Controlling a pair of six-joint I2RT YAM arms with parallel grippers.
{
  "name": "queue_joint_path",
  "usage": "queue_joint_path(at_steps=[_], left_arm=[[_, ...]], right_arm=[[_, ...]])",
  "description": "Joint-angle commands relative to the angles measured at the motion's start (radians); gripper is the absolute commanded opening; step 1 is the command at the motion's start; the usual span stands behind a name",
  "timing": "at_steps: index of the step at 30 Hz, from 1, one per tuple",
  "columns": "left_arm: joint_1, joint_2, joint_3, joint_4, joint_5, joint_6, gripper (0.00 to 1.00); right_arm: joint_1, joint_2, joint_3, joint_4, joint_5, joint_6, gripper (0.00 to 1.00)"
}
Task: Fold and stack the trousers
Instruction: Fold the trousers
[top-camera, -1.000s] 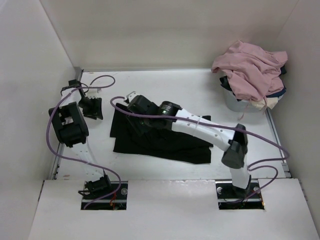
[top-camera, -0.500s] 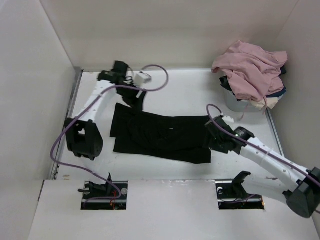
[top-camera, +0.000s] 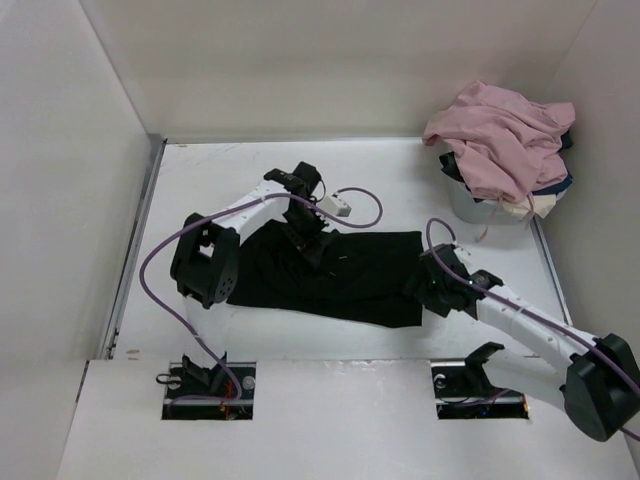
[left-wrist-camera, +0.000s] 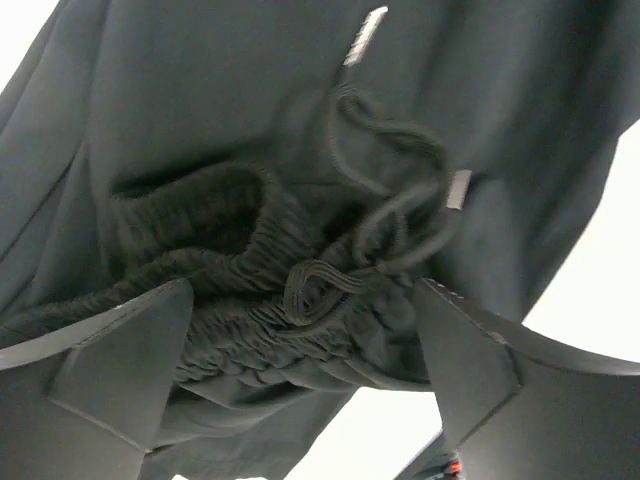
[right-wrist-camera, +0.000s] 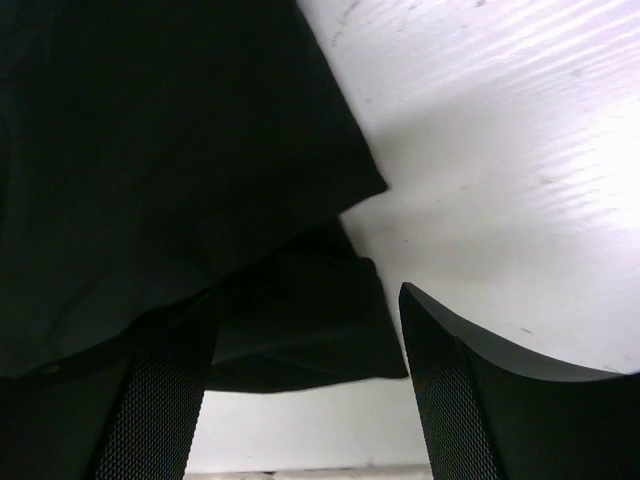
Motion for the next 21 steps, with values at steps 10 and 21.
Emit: queue_joint_path(at_steps=[10, 21], left_arm=[[-0.007, -0.061, -0.081, 0.108, -0.119, -0.045, 0.07], [0.227, -0.482, -0.126, 0.361, -0.219, -0.029, 0.04]], right_arm=[[-0.002, 0.154, -0.052, 0.225, -0.038, 0.033, 0.52], [-0.022, 0.215, 0.039, 0.257, -0.031, -0.047, 0.19]])
